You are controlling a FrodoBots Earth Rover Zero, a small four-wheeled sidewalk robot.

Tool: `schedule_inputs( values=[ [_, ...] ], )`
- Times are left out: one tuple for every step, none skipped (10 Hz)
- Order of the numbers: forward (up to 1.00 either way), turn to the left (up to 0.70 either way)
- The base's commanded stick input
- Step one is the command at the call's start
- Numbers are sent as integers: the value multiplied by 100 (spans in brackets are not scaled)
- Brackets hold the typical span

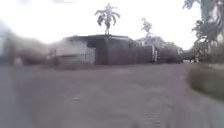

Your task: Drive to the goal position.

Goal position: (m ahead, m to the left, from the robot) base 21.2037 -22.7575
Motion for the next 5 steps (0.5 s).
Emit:
schedule_inputs(
  values=[
    [100,-40],
    [100,-40],
    [100,-40],
    [100,-40],
    [100,-40]
  ],
)
